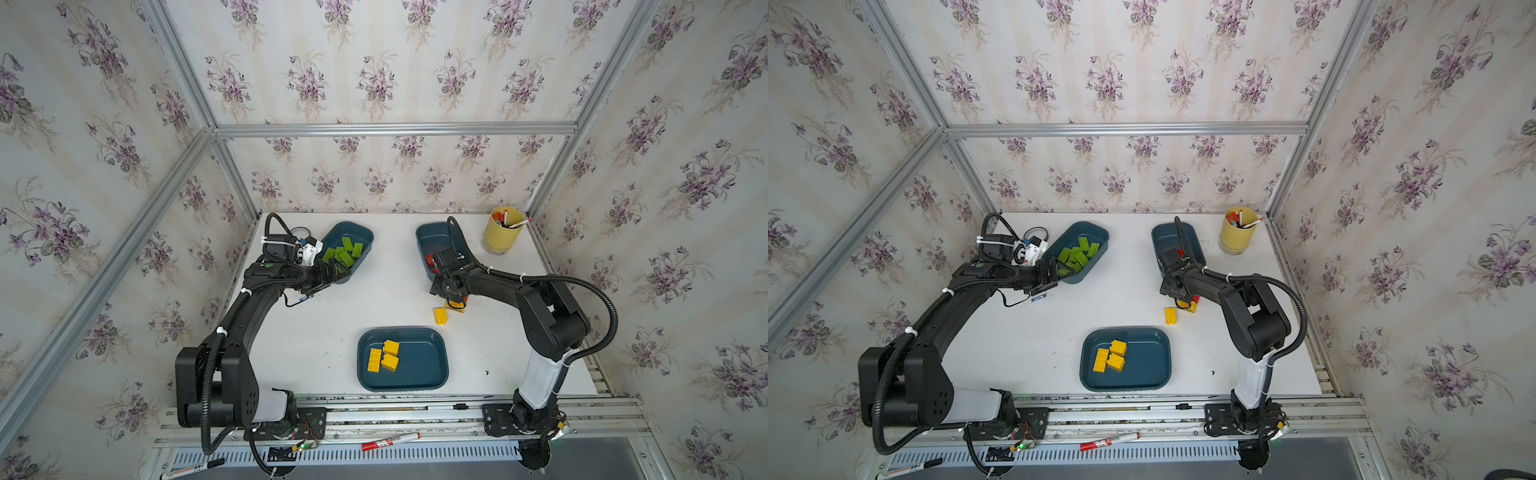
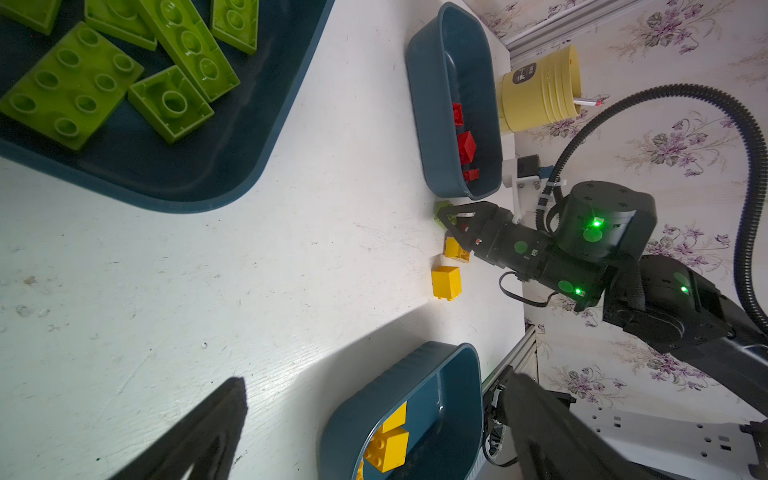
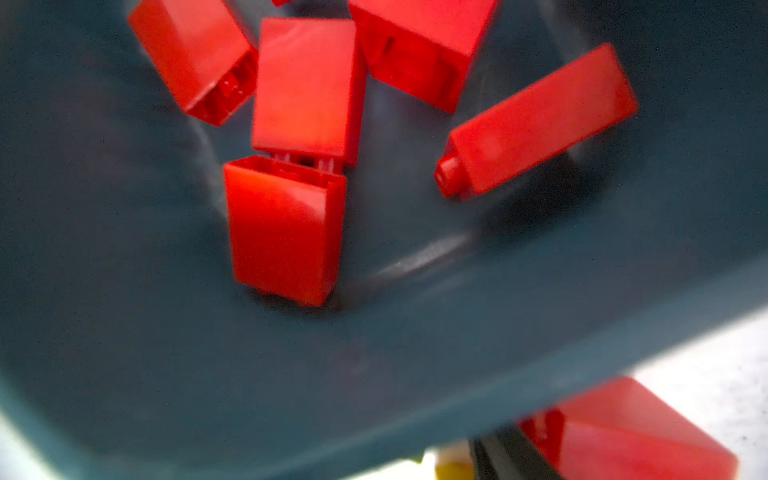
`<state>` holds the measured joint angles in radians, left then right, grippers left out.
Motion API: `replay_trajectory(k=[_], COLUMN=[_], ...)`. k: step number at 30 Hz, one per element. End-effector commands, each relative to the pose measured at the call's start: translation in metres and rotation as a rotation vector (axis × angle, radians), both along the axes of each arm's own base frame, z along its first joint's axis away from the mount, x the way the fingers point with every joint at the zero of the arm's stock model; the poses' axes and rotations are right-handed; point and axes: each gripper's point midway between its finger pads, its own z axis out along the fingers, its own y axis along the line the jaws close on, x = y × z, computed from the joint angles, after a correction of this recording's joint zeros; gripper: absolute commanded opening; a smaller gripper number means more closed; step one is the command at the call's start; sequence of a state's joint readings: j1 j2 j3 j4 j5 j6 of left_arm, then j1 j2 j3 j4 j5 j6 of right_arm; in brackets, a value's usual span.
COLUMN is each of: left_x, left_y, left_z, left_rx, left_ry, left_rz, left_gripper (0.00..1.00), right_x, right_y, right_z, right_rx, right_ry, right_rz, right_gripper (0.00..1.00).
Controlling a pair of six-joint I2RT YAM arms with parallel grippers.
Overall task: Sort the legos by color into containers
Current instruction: 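Lower the right gripper onto the lime-green 2x2 brick and grasp it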
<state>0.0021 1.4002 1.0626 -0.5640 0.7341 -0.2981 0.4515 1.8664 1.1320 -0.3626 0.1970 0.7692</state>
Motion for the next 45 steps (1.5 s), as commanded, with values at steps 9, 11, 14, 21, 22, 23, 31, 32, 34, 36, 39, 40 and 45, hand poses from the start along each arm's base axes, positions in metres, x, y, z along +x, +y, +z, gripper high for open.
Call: replay_trajectory(k=[9, 11, 14, 21, 22, 23, 31, 32, 34, 36, 39, 40, 45], left_x=[0.001, 0.001, 0.001, 0.000, 0.000, -0.001, -0.003, -0.003, -0.003, -0.003, -0.002, -0.002, -0.001], left_y=[-0.001, -0.002, -0.003, -0.003, -0.003, -0.003, -0.003, -0.003, -0.004, -0.003, -0.003, -0.003, -0.002], left_z=[0.003, 0.004, 0.006, 0.007, 0.006, 0.006, 0.003, 0.003, 0.004, 0.004, 0.005, 0.005, 0.007], left_rx=[-0.002, -0.005, -0.012, -0.014, -0.015, -0.015, -0.016, -0.015, -0.017, -0.016, -0.016, -0.015, -0.010], left_ry=[-0.026, -0.029, -0.030, -0.034, -0.032, -0.032, -0.026, -0.026, -0.027, -0.027, -0.032, -0.030, -0.037], left_rz=[-0.016, -0.019, -0.022, -0.024, -0.026, -0.025, -0.028, -0.028, -0.028, -0.028, -0.028, -0.027, -0.024], left_gripper=[0.99, 0.99, 0.99, 0.99, 0.99, 0.99, 0.99, 0.99, 0.99, 0.99, 0.99, 0.99, 0.99], right_x=[0.005, 0.002, 0.000, 0.004, 0.004, 0.004, -0.001, -0.003, -0.008, -0.014, -0.024, -0.027, -0.031], right_y=[-0.014, -0.016, -0.019, -0.017, -0.016, -0.017, -0.017, -0.017, -0.016, -0.013, -0.005, 0.000, 0.054], right_z=[0.003, 0.004, 0.005, -0.001, -0.003, -0.004, 0.005, 0.008, 0.014, 0.022, 0.038, 0.046, 0.087], right_rx=[-0.074, -0.082, -0.093, -0.100, -0.103, -0.108, -0.091, -0.085, -0.072, -0.053, -0.023, -0.009, 0.032], right_ry=[-0.034, -0.032, -0.029, -0.025, -0.024, -0.025, -0.037, -0.039, -0.041, -0.051, -0.079, -0.099, -0.235], right_rz=[-0.042, -0.044, -0.045, -0.021, -0.014, -0.008, 0.020, 0.024, 0.039, 0.056, 0.111, 0.141, 0.375], right_gripper=[0.53, 0.51, 0.48, 0.45, 0.44, 0.43, 0.30, 0.29, 0.29, 0.28, 0.28, 0.27, 0.25])
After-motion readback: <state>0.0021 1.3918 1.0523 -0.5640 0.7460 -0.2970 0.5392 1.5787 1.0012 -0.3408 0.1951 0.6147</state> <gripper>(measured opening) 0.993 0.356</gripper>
